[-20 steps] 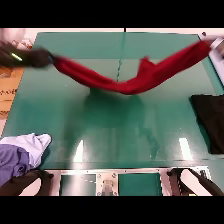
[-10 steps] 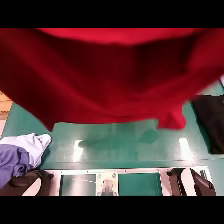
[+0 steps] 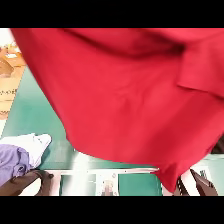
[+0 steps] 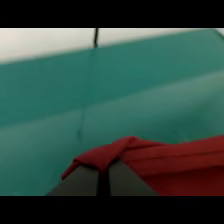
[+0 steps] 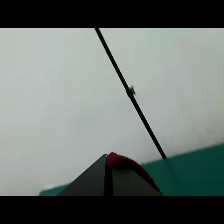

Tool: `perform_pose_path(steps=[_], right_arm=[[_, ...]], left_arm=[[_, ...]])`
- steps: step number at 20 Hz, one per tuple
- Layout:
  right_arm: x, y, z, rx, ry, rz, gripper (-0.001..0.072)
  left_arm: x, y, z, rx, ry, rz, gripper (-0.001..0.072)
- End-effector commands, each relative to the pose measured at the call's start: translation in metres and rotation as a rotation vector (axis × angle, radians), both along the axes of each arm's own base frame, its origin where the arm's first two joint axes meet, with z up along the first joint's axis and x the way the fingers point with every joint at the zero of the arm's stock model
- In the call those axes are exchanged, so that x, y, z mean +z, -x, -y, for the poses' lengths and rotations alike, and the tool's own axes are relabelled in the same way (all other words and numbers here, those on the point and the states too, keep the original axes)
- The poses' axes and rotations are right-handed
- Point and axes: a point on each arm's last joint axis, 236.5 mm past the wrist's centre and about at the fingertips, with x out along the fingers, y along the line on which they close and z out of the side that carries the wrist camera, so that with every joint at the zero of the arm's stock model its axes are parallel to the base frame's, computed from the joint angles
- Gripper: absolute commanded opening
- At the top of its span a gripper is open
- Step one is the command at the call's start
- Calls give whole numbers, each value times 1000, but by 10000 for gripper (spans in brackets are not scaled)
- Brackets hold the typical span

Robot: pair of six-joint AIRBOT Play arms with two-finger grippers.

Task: Fold the shirts.

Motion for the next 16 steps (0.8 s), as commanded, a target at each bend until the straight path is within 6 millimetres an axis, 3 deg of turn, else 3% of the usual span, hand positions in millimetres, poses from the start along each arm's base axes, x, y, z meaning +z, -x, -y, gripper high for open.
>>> perform_pose_path(steps=[1, 3, 5, 6, 8, 11, 13, 16], right_arm=[[-175, -72, 19, -3, -32, -295, 21], [-264, -104, 29, -16, -76, -459, 20], [-329, -129, 41, -24, -163, -577, 20], [-353, -142, 45, -17, -204, -617, 20], [-382, -166, 43, 44, -243, -665, 21], [-395, -204, 39, 124, -325, -683, 21], [-384, -226, 45, 133, -359, -657, 21], [-346, -251, 54, 133, -334, -574, 21]], left_arm=[[-129, -73, 29, -92, 97, -254, 24], [-199, -108, 34, -78, 141, -392, 24], [-265, -137, 34, -37, 185, -491, 24], [-290, -146, 35, -20, 207, -525, 23], [-327, -160, 35, 14, 250, -572, 23], [-342, -182, 29, 84, 301, -542, 23], [-329, -199, 22, 133, 343, -477, 24], [-294, -220, 16, 157, 367, -371, 23]])
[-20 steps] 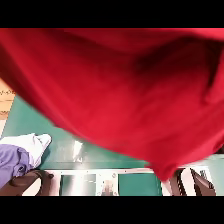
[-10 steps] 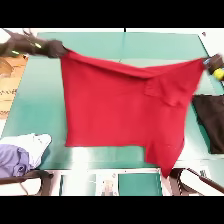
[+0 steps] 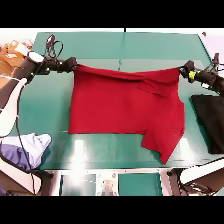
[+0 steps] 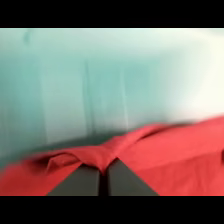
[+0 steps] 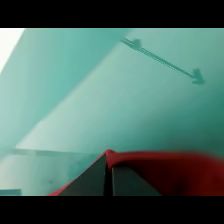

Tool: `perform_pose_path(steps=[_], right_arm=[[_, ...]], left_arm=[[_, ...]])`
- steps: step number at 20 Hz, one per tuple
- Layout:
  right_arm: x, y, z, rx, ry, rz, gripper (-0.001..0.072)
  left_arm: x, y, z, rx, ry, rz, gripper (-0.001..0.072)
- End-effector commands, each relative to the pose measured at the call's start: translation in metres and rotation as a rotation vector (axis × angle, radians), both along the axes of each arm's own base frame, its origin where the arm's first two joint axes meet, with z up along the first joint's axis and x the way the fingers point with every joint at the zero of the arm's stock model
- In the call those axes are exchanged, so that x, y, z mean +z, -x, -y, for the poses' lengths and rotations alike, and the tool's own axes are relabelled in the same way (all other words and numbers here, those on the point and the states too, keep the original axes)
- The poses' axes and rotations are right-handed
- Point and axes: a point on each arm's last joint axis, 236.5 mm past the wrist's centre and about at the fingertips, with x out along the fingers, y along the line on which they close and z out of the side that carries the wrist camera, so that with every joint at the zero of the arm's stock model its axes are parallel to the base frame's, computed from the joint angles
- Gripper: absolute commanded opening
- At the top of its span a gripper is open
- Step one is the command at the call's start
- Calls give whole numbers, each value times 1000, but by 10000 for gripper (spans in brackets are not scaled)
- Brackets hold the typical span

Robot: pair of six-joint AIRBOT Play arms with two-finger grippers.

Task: Fold the shirts.

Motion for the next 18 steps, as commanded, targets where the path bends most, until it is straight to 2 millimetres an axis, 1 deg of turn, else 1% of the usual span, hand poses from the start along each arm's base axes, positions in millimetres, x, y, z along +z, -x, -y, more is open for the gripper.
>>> perform_pose_path(steps=[1, 3, 4, 5, 6, 8, 10, 11, 12, 13, 15, 17, 18], right_arm=[[31, -28, 5, 7, -11, 70, 21], [54, -35, 6, 11, 10, 118, 21], [59, -37, 7, 12, 16, 128, 21], [59, -37, 7, 12, 18, 128, 21], [53, -36, 7, 22, 32, 114, 21], [33, -30, 5, 62, 77, 68, 21], [12, -16, 0, 123, 103, 9, 21], [3, -7, 0, 155, 115, -23, 20], [-8, 4, 3, 184, 128, -68, 20], [-20, 14, 10, 189, 137, -123, 20], [-37, 35, 29, 194, 157, -206, 19], [-50, 52, 37, 213, 145, -256, 19], [-57, 59, 38, 216, 135, -279, 20]], left_arm=[[33, -28, -9, 75, 25, 111, 24], [54, -36, -10, 80, 27, 158, 23], [58, -36, -10, 78, 28, 165, 23], [57, -35, -9, 71, 27, 160, 24], [50, -32, -7, 56, 18, 143, 24], [34, -27, -5, 23, -9, 105, 23], [13, -15, 3, -38, -25, 37, 24], [-1, -5, 6, -77, -43, -7, 24], [-13, 6, 8, -120, -63, -50, 24], [-24, 16, 8, -152, -93, -89, 24], [-46, 34, -1, -192, -169, -173, 24], [-65, 50, -11, -203, -221, -252, 24], [-74, 58, -12, -215, -228, -281, 24]])
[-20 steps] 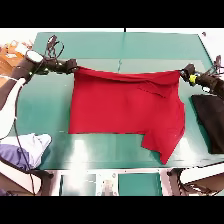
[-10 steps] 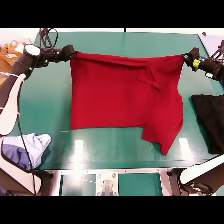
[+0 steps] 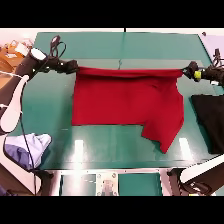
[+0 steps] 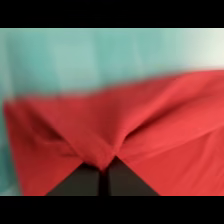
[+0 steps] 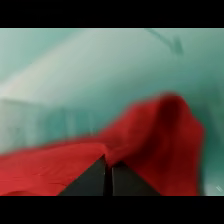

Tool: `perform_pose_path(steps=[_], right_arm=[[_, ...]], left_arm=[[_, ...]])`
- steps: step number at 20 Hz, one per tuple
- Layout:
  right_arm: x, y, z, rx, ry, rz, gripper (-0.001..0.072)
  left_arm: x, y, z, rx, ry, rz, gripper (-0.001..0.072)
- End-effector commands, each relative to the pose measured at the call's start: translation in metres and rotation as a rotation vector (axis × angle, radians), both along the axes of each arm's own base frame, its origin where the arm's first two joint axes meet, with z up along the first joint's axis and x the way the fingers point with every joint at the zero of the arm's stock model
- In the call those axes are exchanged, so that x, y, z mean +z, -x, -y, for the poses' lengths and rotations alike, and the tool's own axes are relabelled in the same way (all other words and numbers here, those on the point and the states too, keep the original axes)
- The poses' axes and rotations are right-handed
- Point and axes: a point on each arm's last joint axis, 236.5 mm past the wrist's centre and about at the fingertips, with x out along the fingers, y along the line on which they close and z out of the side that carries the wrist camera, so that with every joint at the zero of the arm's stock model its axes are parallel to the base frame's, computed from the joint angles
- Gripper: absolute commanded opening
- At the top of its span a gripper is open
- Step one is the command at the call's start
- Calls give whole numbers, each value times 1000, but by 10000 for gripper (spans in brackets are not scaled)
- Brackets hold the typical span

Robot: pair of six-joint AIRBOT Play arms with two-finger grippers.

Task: Fold the shirts.

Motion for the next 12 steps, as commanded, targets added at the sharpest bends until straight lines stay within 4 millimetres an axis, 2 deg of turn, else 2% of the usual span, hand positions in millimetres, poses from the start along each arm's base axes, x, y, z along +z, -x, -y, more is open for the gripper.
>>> perform_pose_path(steps=[1, 6, 9, 12], right_arm=[[-31, 34, 9, 30, 1, -123, 19], [-69, 61, 3, 53, 8, -221, 20], [-77, 65, 2, 44, 2, -235, 20], [-73, 62, 0, 38, -14, -225, 21]], left_arm=[[-36, 34, -11, -47, -81, -141, 24], [-64, 51, -13, -42, -85, -206, 24], [-63, 50, -6, -29, -45, -206, 24], [-60, 51, 2, -25, 2, -217, 24]])
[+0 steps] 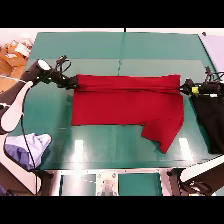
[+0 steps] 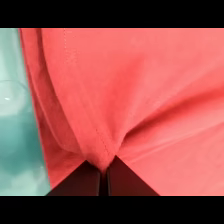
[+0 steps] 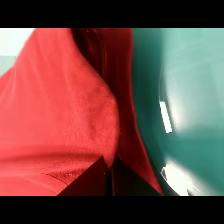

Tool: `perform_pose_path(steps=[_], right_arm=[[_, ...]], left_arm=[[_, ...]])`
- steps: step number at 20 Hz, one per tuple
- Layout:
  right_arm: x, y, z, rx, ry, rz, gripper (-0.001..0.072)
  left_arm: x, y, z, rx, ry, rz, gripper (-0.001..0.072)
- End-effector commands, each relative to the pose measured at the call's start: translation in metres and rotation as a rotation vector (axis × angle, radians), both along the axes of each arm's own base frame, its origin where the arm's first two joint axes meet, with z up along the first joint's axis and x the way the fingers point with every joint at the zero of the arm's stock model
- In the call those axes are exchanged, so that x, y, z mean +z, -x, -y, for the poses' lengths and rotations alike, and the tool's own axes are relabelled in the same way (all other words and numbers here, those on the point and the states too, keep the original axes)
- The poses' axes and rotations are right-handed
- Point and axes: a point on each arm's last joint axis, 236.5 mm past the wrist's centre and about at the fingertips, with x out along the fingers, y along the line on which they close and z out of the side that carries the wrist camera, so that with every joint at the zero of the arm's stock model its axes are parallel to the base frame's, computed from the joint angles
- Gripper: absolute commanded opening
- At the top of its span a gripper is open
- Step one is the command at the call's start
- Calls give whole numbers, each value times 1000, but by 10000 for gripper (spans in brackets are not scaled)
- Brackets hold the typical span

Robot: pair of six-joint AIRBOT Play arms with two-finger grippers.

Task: Fold the shirts.

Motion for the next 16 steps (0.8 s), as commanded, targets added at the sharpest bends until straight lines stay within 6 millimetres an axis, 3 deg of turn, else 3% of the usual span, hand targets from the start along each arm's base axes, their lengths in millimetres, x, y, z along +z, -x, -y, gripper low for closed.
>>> perform_pose_path(steps=[1, 2, 3, 4, 5, 7, 9, 10, 11, 12, 13, 14, 16], right_arm=[[-1, 1, -2, -7, -15, -1, 35], [2, -1, -2, -11, -18, -1, 181], [8, -1, -2, 2, -20, 6, 289], [17, -1, 1, 13, -25, 13, 285], [25, 2, 7, 14, -30, 12, 285], [40, 14, 24, -21, -55, -18, 283], [52, 33, 40, -41, -86, -38, 141], [58, 45, 44, -39, -105, -48, 117], [64, 59, 46, -29, -131, -65, 113], [68, 72, 46, -21, -152, -82, 113], [72, 84, 44, -24, -165, -96, 71], [74, 95, 41, -39, -172, -101, 21], [77, 118, 32, -76, -169, -115, 20]], left_arm=[[3, 4, 10, 5, 55, -25, 25], [4, 9, 12, -8, 63, -44, 27], [5, 16, 14, -29, 68, -68, 216], [8, 23, 16, -51, 73, -94, 503], [10, 30, 17, -67, 74, -124, 542], [16, 50, 10, -108, 56, -210, 542], [18, 74, -9, -109, 12, -339, 541], [20, 88, -19, -94, 10, -415, 540], [24, 100, -24, -84, 26, -481, 477], [28, 110, -26, -96, 38, -525, 229], [31, 120, -25, -125, 46, -562, 27], [35, 128, -21, -149, 48, -586, 23], [46, 134, -10, -183, 26, -557, 23]])
